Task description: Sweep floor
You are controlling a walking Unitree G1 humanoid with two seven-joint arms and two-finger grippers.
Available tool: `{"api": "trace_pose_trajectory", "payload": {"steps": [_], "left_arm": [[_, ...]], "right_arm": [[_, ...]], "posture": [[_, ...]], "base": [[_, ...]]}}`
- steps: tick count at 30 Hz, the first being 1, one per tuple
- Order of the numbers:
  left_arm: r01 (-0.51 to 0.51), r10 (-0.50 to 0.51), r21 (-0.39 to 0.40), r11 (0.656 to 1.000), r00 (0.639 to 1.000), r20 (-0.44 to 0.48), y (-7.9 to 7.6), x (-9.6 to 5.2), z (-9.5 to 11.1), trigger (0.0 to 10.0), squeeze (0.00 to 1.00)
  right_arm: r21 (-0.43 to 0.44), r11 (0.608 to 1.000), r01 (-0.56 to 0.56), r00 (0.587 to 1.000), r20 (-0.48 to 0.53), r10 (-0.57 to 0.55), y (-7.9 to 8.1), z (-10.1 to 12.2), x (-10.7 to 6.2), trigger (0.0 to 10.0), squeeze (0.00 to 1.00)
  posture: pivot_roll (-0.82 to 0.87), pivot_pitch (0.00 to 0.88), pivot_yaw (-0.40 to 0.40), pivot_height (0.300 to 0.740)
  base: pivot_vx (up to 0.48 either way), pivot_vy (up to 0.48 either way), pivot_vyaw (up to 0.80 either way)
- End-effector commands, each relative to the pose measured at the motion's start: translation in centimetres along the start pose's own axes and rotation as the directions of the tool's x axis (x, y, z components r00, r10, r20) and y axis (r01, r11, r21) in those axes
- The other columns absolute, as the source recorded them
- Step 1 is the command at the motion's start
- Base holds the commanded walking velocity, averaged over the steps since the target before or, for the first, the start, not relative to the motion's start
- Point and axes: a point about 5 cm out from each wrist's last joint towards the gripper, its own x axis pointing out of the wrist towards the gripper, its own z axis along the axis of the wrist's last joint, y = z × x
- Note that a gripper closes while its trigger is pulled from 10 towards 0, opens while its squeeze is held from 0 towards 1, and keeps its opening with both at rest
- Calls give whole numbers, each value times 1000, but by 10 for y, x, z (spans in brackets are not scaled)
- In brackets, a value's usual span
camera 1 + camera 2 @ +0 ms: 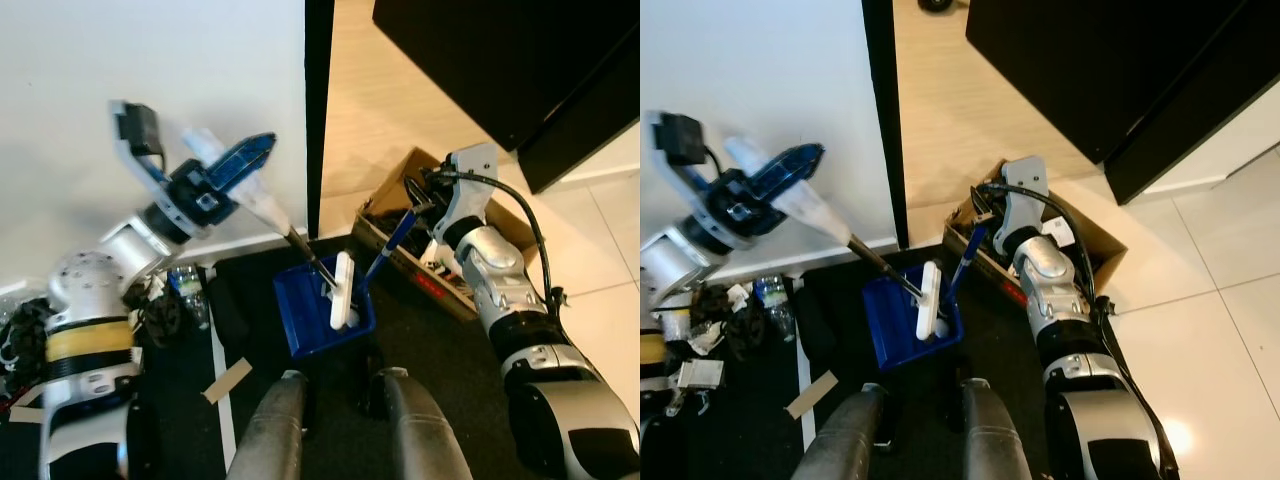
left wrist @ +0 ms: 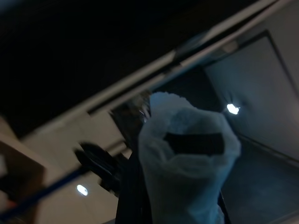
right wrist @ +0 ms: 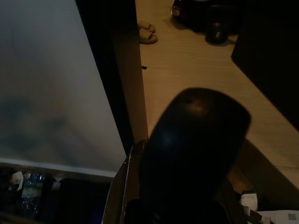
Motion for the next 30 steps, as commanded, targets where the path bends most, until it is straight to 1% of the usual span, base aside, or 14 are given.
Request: {"api": "trace_pose_trajectory", "payload": {"steps": [1, 4, 7, 8, 9, 10, 12, 15, 18, 20, 21, 23, 25, 30], "left_arm": [[3, -4, 59, 998, 1000, 17, -12, -5, 11, 10000, 0], [-234, 215, 179, 956, 969, 122, -13, -26, 26, 10000, 0], [-332, 301, 208, 920, 939, 166, -11, -34, 28, 10000, 0], [-449, 412, 203, 870, 889, 200, -6, -40, 26, 10000, 0], [-449, 412, 203, 870, 889, 200, -6, -40, 26, 10000, 0], [-528, 486, 206, 824, 845, 223, -2, -44, 24, 10000, 0], [-528, 486, 206, 824, 845, 223, -2, -44, 24, 10000, 0], [-735, 716, 140, 664, 678, 163, 28, -48, -6, 10000, 0], [-777, 769, 126, 617, 629, 115, 37, -48, -19, 10000, 0], [-861, 874, 180, 475, 486, 20, 55, -46, -43, 10000, 0], [-861, 874, 180, 475, 486, 20, 55, -46, -43, 10000, 0], [-877, 912, 277, 394, 410, 0, 64, -39, -54, 10000, 0], [-875, 918, 301, 380, 395, -10, 66, -36, -57, 10000, 0], [-861, 877, 245, 446, 475, 70, 67, -26, -55, 10000, 0]], "right_arm": [[73, 997, 25, 984, -176, -12, 2, -45, -20, 10000, 0], [102, 993, 64, 988, -147, -48, -4, -47, -30, 10000, 0], [106, 991, 78, 989, -133, -64, -7, -46, -35, 10000, 0], [110, 989, 101, 989, -116, -88, -11, -44, -40, 10000, 0], [110, 989, 101, 989, -116, -88, -11, -44, -40, 10000, 0], [119, 986, 121, 989, -102, -109, -15, -42, -45, 10000, 0], [119, 986, 121, 989, -102, -109, -15, -42, -45, 10000, 0], [147, 969, 200, 980, -50, -195, -26, -29, -59, 10000, 0], [155, 962, 225, 974, -34, -223, -29, -23, -63, 10000, 0], [146, 955, 257, 966, -7, -259, -33, -8, -68, 10000, 0], [146, 955, 257, 966, -7, -259, -33, -8, -68, 10000, 0], [140, 949, 284, 958, 2, -287, -38, 5, -71, 10000, 0], [138, 945, 296, 954, 4, -299, -41, 10, -72, 10000, 0], [133, 943, 306, 949, 41, -314, -47, 29, -73, 10000, 0]], "posture": [[111, 451, -14, 740], [145, 394, 21, 740], [149, 378, 30, 740], [151, 354, 41, 740], [151, 354, 41, 740], [151, 333, 48, 740], [151, 333, 48, 740], [130, 258, 69, 740], [125, 252, 71, 740], [95, 205, 77, 740], [95, 205, 77, 740], [72, 166, 82, 740], [62, 151, 84, 740], [39, 115, 87, 740]], "base": [[0, 0, 0], [0, 0, 0], [0, 0, 0], [0, 0, 0], [0, 0, 0], [0, 0, 0], [0, 0, 0], [0, 0, 0], [0, 0, 0], [0, 0, 0], [0, 0, 0], [0, 0, 0], [0, 0, 0], [0, 0, 0]]}}
